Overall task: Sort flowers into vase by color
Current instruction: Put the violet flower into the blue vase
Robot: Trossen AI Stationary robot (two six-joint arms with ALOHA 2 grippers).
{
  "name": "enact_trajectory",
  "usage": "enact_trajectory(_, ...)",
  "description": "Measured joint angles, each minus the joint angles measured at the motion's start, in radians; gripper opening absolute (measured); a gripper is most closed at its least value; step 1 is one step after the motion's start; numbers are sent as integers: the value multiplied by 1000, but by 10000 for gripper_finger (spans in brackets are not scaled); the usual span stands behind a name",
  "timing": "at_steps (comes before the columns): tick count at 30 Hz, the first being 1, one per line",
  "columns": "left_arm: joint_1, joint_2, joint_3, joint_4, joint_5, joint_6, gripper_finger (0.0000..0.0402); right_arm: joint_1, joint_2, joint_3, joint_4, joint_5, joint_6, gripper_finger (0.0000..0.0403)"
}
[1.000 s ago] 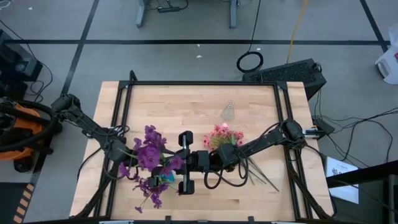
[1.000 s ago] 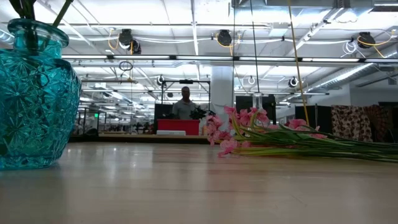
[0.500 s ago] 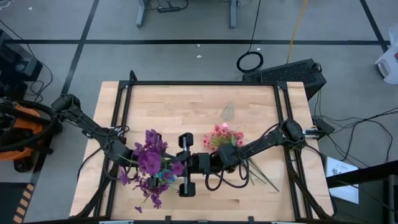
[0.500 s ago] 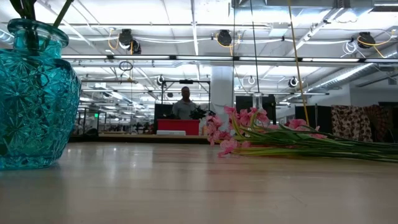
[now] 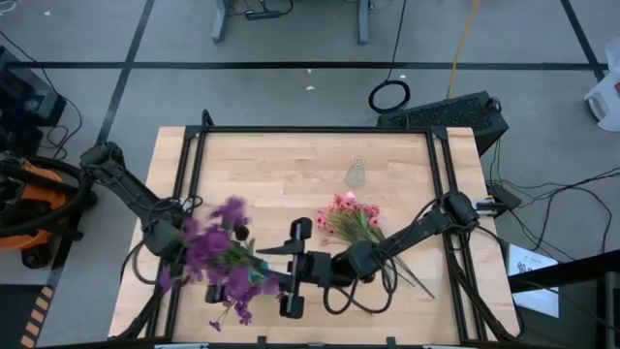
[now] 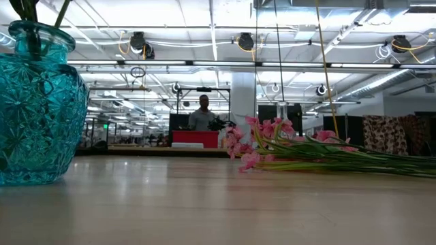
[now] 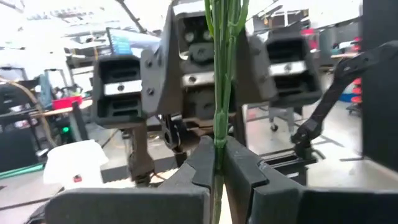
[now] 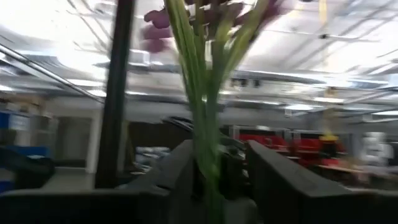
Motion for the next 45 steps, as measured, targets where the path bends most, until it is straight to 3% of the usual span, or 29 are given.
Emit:
enact_trajectory(6, -43, -65, 0, -40, 0, 1, 22, 44, -13, 0, 1, 172, -104, 217)
enact_trajectory(11, -50, -103, 1, -39, 25, 1, 22, 55, -29, 0, -1, 197, -101, 263)
enact_trajectory(16, -68, -138, 1, -54, 63, -1, 22, 54, -54, 3, -25, 196, -61, 276)
enact_trajectory(19, -81, -153, 1, -104, 65, -41, 22, 49, -61, 70, -149, 195, -36, 275)
enact_trajectory(24, -96, -154, 1, -183, 66, -104, 22, 24, -48, 290, -553, 184, 77, 275)
enact_trajectory(29, -110, -153, 1, -244, 80, -141, 22, -7, -30, 400, -716, 69, 176, 275)
enact_trajectory(36, -103, -153, 7, -293, 79, -153, 22, -56, -25, 413, -772, -92, 278, 275)
enact_trajectory(45, -94, -153, 7, -316, 76, -159, 22, -57, 15, 413, -784, -204, 215, 275)
